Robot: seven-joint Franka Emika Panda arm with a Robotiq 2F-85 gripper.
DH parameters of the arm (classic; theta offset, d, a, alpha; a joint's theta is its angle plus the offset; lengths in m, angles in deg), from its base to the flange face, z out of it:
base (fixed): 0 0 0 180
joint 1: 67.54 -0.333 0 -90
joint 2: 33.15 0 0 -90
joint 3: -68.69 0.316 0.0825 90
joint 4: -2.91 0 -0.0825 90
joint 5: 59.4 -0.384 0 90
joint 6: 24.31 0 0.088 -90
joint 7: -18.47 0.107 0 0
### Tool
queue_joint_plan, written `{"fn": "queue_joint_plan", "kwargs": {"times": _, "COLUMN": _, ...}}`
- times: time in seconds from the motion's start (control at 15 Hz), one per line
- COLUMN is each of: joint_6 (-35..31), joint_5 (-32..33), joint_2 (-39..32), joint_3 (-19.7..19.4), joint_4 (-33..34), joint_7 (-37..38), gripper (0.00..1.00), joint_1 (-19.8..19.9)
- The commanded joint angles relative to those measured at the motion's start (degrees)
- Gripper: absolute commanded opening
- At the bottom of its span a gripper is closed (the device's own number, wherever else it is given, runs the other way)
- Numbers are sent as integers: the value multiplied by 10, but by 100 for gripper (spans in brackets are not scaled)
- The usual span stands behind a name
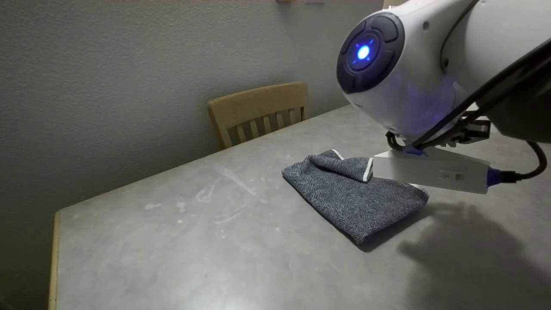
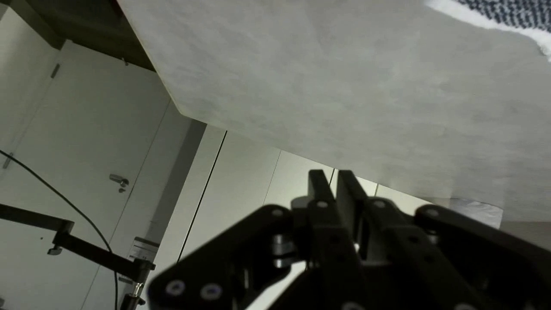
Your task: Fold the towel on the table
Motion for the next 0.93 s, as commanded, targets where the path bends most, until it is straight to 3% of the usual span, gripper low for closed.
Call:
{"fn": "queue_joint_plan", "kwargs": {"times": 0.0, "joint_6": 3, "joint_5": 0, "joint_2": -1, "joint_3": 6, "joint_4": 2, "joint_7": 0, "gripper": 13, "joint_1": 6}}
{"fn": "queue_joint_plan", "kwargs": {"times": 0.13, "joint_6": 3, "joint_5": 0, "joint_2": -1, "joint_3": 6, "joint_4": 2, "joint_7": 0, "gripper": 13, "joint_1": 6}}
{"fn": "queue_joint_plan", "kwargs": {"times": 0.2, "joint_6": 16, "joint_5": 2, "joint_2": -10, "joint_3": 6, "joint_4": 9, "joint_7": -7, "gripper": 38, "joint_1": 3}}
{"fn": "queue_joint_plan", "kwargs": {"times": 0.27, "joint_6": 16, "joint_5": 2, "joint_2": -14, "joint_3": 6, "joint_4": 13, "joint_7": -12, "gripper": 39, "joint_1": 4}}
{"fn": "queue_joint_plan", "kwargs": {"times": 0.73, "joint_6": -276, "joint_5": 118, "joint_2": 7, "joint_3": -16, "joint_4": -32, "joint_7": 88, "gripper": 88, "joint_1": 47}}
{"fn": "queue_joint_plan", "kwargs": {"times": 0.87, "joint_6": -358, "joint_5": 144, "joint_2": 14, "joint_3": -29, "joint_4": -50, "joint_7": 134, "gripper": 98, "joint_1": 70}}
